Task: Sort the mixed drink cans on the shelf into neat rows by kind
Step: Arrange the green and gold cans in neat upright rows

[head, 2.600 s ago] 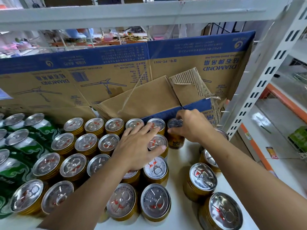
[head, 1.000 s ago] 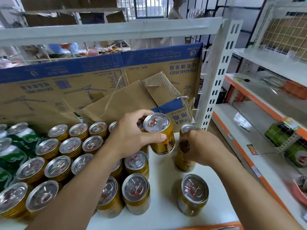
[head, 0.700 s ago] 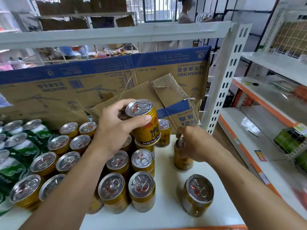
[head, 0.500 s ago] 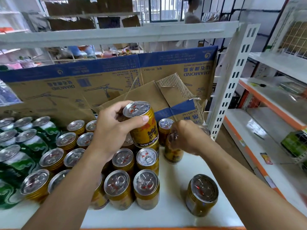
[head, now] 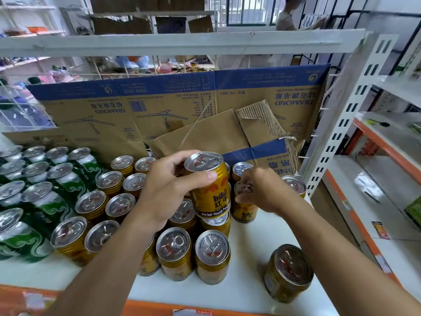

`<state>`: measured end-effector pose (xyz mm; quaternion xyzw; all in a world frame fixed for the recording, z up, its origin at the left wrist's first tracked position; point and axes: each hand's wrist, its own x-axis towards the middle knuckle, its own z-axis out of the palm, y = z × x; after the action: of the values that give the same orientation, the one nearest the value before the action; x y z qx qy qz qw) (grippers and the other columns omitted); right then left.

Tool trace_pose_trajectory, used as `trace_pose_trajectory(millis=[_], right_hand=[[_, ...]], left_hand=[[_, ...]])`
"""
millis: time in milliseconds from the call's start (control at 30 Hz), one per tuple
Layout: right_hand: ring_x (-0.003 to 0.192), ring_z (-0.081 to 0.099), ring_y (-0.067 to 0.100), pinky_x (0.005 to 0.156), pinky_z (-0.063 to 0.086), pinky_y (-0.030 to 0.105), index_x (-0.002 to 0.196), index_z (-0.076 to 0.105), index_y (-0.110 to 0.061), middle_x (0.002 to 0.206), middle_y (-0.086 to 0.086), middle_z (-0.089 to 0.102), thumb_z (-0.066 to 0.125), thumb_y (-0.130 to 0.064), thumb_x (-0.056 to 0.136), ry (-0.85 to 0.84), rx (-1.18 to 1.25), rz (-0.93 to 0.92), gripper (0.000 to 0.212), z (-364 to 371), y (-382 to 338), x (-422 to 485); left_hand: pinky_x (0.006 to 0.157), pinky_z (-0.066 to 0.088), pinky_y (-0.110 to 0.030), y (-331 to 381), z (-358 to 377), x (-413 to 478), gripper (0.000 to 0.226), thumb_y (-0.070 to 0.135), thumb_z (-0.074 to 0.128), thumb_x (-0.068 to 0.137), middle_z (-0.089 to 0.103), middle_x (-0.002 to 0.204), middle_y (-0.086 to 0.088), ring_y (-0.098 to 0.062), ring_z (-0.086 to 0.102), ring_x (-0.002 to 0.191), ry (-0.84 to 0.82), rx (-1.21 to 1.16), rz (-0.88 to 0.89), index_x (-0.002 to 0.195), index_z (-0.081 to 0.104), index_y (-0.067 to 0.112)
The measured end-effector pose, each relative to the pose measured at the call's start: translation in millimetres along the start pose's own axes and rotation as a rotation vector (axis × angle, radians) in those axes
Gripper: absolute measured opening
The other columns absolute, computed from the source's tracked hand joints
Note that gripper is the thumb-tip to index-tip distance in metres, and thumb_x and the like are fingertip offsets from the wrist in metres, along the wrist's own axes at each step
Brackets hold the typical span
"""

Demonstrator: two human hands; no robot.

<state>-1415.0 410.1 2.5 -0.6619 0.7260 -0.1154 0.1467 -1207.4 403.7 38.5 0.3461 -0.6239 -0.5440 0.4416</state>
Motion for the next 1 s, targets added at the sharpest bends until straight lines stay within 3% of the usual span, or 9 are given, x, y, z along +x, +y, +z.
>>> trace_pose_trajectory(millis=[100, 233, 400, 500, 567, 633, 700, 800, 1000], right_hand=[[0.102, 0.059, 0.017, 0.071, 0.044, 0.026, 0.115, 0.064, -0.021, 0.103, -0.008, 0.057, 0.074, -0.026, 0.082, 0.045, 0.146, -0.070, 0.034, -12.9, 8.5, -9.1], [0.100, 0.065, 0.016, 0.086, 0.056, 0.036, 0.118, 0.061, -0.025, 0.110, -0.006, 0.067, 0.080, -0.011, 0.074, -0.127, 0.643, -0.248, 0.050, -40.8, 10.3, -36.1], [0.094, 0.067, 0.015, 0.086, 0.056, 0.042, 0.116, 0.062, -0.022, 0.104, -0.003, 0.070, 0.085, -0.039, 0.063, -0.039, 0.697, -0.211, 0.060, -49.7, 9.8, -53.7], [0.094, 0.068, 0.017, 0.083, 0.057, 0.036, 0.113, 0.065, -0.016, 0.102, -0.001, 0.071, 0.088, -0.030, 0.063, -0.007, 0.723, -0.198, 0.056, -48.7, 12.5, -59.8], [0.081, 0.068, 0.010, 0.069, 0.056, 0.026, 0.105, 0.067, -0.016, 0.092, -0.002, 0.072, 0.090, -0.020, 0.062, -0.001, 0.689, -0.174, 0.049, -47.7, 14.0, -63.1], [0.070, 0.064, 0.008, 0.060, 0.051, 0.025, 0.097, 0.067, -0.019, 0.083, -0.003, 0.070, 0.091, -0.017, 0.059, 0.023, 0.605, -0.117, 0.046, -43.3, 16.1, -63.4], [0.073, 0.065, 0.012, 0.064, 0.055, 0.035, 0.095, 0.065, -0.022, 0.084, -0.004, 0.070, 0.092, -0.024, 0.054, 0.051, 0.486, -0.040, 0.049, -35.7, 19.8, -61.3], [0.077, 0.063, 0.015, 0.071, 0.056, 0.040, 0.096, 0.062, -0.022, 0.085, -0.004, 0.067, 0.092, -0.033, 0.050, 0.045, 0.386, 0.031, 0.056, -24.2, 22.5, -58.6], [0.084, 0.060, 0.010, 0.076, 0.054, 0.034, 0.102, 0.057, -0.025, 0.091, -0.010, 0.062, 0.094, -0.032, 0.052, -0.015, 0.355, 0.046, 0.063, 3.2, 21.0, -53.7]], left_hand=[[0.073, 0.052, -0.017, -2.5, 4.1, 1.1, 0.048, 0.020, 0.081, 0.057, 0.075, 0.099, 0.001, -0.010, 0.069, 0.095, -0.059, -0.011, -0.016, 0.104, 0.070, 0.020], [0.077, 0.053, -0.020, -8.6, 15.2, 7.2, 0.068, 0.038, 0.081, 0.047, 0.073, 0.106, 0.003, -0.010, 0.066, 0.102, -0.101, 0.026, -0.069, 0.112, 0.065, 0.025], [0.073, 0.054, -0.025, -14.4, 35.8, 13.5, 0.067, 0.029, 0.083, 0.048, 0.073, 0.101, -0.005, -0.015, 0.068, 0.092, -0.186, -0.083, -0.137, 0.107, 0.055, 0.016], [0.075, 0.055, -0.026, -15.6, 42.7, 13.5, 0.058, 0.018, 0.087, 0.060, 0.073, 0.102, -0.007, -0.016, 0.068, 0.093, -0.282, -0.090, -0.151, 0.108, 0.054, 0.011], [0.075, 0.053, -0.022, -16.4, 41.8, 13.5, 0.049, 0.019, 0.085, 0.067, 0.074, 0.100, -0.003, -0.012, 0.067, 0.093, -0.313, -0.051, -0.153, 0.107, 0.057, 0.011], [0.082, 0.051, -0.022, -20.0, 33.3, 16.5, 0.040, 0.028, 0.083, 0.069, 0.071, 0.102, 0.004, -0.006, 0.065, 0.098, -0.298, 0.144, -0.105, 0.103, 0.063, 0.021], [0.086, 0.048, -0.023, -23.5, 19.8, 18.9, 0.035, 0.034, 0.082, 0.073, 0.065, 0.107, 0.014, -0.003, 0.060, 0.102, -0.278, 0.512, -0.069, 0.104, 0.064, 0.032], [0.082, 0.044, -0.021, -29.4, 6.5, 13.1, 0.048, 0.039, 0.075, 0.080, 0.058, 0.122, 0.016, -0.005, 0.055, 0.107, -0.349, 0.973, -0.115, 0.125, 0.058, 0.035], [0.095, 0.042, -0.028, -42.1, 7.4, 4.0, 0.062, 0.047, 0.070, 0.083, 0.051, 0.139, 0.005, -0.015, 0.046, 0.127, -0.402, 1.118, -0.158, 0.138, 0.049, 0.029]])
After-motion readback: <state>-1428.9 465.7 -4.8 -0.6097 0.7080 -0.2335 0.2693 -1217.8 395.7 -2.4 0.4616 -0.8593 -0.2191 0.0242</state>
